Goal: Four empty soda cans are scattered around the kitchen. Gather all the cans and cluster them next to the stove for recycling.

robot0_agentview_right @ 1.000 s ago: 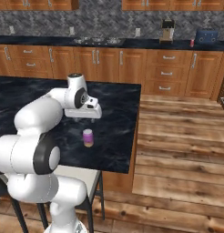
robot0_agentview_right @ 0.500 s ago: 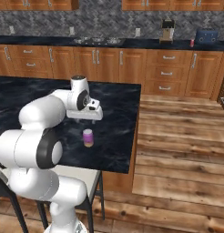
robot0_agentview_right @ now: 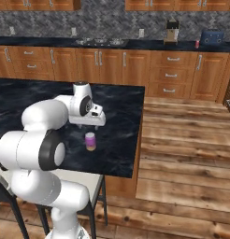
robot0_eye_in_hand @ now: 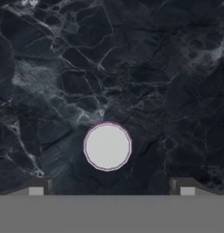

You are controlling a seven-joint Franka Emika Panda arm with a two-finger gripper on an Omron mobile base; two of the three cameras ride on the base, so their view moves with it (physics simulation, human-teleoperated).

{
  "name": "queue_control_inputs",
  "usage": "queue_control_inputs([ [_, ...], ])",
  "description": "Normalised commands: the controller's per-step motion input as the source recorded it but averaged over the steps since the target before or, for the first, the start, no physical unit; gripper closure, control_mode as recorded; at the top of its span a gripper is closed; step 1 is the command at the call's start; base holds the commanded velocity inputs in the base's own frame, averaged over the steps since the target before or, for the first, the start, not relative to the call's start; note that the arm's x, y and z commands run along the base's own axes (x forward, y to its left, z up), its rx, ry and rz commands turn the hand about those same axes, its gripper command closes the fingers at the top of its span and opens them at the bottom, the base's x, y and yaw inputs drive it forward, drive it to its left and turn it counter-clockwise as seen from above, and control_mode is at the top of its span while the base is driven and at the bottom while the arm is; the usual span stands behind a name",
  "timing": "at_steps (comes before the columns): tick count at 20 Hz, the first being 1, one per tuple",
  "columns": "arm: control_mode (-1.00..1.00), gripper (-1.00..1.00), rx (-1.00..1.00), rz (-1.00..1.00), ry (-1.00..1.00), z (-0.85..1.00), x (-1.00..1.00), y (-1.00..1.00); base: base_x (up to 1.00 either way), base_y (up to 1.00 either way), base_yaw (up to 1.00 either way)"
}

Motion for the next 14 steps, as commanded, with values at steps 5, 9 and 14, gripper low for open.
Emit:
queue_control_inputs([
  [5, -1.00, -1.00, 0.00, 0.00, 0.00, -0.13, 0.04, 0.01, 0.00, 0.00, 0.00],
  [9, -1.00, -1.00, 0.00, 0.00, 0.02, -0.11, 0.01, 0.00, 0.00, 0.00, 0.00],
  [14, -1.00, -1.00, 0.00, 0.00, 0.02, -0.11, 0.02, 0.00, 0.00, 0.00, 0.00],
])
